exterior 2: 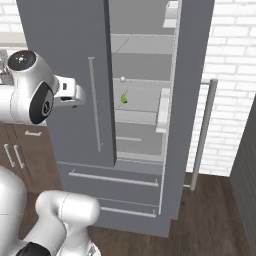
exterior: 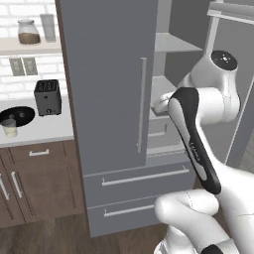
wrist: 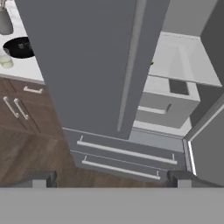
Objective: Grab a lemon wedge from the fridge and one ice cube from the ice bowl, and put them in the glass of lemonade.
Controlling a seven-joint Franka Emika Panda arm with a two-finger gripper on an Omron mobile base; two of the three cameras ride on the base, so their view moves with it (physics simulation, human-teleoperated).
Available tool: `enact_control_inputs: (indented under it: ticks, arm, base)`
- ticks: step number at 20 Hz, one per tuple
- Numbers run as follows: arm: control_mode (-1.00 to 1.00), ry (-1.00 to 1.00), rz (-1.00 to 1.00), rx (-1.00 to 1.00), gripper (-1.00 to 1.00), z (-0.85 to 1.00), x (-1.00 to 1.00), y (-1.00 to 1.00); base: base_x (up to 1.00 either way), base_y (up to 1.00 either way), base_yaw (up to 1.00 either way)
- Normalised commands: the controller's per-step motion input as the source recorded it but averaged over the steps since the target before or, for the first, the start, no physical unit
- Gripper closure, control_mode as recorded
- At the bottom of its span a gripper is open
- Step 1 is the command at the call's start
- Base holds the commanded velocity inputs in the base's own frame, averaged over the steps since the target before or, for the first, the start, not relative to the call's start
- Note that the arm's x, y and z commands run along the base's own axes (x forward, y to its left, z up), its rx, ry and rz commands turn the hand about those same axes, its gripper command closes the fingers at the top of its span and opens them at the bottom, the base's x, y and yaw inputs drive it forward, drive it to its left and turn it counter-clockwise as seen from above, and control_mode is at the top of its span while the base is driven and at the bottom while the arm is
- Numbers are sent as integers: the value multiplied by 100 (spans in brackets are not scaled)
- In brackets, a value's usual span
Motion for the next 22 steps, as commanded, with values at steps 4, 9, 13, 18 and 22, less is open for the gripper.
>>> enact_control_inputs:
  ticks: [4, 9, 13, 18, 22]
  arm:
    - [-100, 0, -4, 0, -100, -9, 54, 2]
    - [-100, 0, -7, -1, -100, -1, 52, 4]
    - [-100, -2, -9, 0, -100, -4, 38, 0]
    - [-100, -3, -8, 0, -100, -15, 41, 0]
    - [-100, -4, -3, 0, -100, -10, 37, 0]
  base:
    - [0, 0, 0]
    - [0, 0, 0]
    - [0, 0, 0]
    - [0, 0, 0]
    - [0, 0, 0]
